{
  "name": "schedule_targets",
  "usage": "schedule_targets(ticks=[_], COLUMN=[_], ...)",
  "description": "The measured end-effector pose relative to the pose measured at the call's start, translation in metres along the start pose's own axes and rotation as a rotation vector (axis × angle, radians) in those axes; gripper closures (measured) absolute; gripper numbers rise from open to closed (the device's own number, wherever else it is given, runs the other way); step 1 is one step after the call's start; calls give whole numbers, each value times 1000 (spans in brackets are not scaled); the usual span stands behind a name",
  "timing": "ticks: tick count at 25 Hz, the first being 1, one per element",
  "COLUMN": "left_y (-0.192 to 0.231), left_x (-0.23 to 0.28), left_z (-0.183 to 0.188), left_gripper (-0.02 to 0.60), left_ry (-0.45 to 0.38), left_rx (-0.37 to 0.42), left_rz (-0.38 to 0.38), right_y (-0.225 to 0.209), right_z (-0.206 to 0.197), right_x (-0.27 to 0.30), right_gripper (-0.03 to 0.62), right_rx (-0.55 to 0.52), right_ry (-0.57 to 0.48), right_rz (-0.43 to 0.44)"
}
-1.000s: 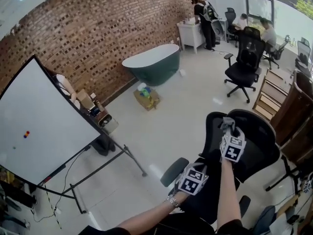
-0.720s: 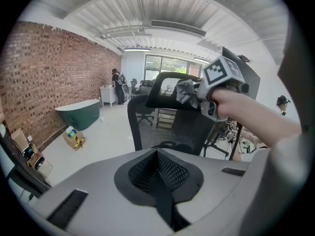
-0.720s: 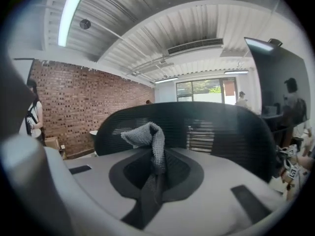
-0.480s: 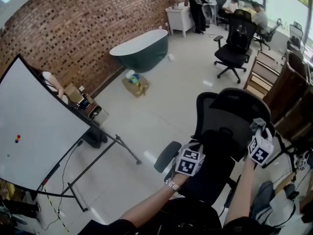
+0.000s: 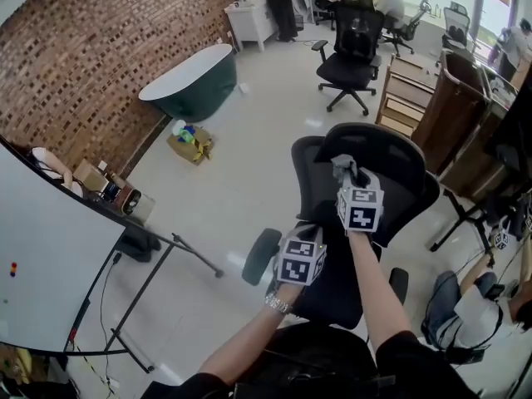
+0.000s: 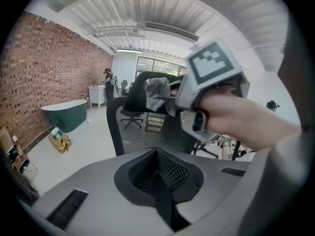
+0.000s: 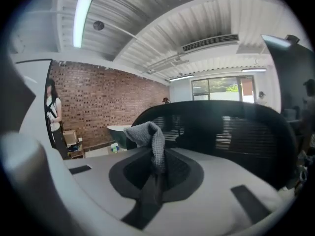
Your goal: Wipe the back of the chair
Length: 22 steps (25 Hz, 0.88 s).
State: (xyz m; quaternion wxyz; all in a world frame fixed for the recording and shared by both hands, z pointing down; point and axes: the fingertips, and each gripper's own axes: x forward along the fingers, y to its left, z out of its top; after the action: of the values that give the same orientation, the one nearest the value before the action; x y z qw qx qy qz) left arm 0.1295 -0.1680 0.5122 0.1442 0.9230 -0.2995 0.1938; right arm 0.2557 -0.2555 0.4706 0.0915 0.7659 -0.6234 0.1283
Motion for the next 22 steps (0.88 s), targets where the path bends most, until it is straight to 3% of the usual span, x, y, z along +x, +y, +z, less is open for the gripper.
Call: schedule_targets(ticks=[4,8,13,19,22], left_y=[4,13,21,16,20], left_x=[-10,-6,10,19,14], left_z=[5,-1,-11,-14,-20], left_gripper=[578,578,578,578,578], left_ry=[-10,-9,2,9,13], left_rx=[16,10,-25,-34,-58], left_rz=[14,19,14,-16,-7], right_y=[12,-49,-143,-201,-191], right_z=[1,-21,-51,-105,-122], right_x=[36,20,-42,-93,-90], right_gripper=[556,556,556,556,556], right_rx=[-72,-48,25,74,127], right_ry=[53,90,117,199,200], right_rz=[-18,-155,-322,-417,-397])
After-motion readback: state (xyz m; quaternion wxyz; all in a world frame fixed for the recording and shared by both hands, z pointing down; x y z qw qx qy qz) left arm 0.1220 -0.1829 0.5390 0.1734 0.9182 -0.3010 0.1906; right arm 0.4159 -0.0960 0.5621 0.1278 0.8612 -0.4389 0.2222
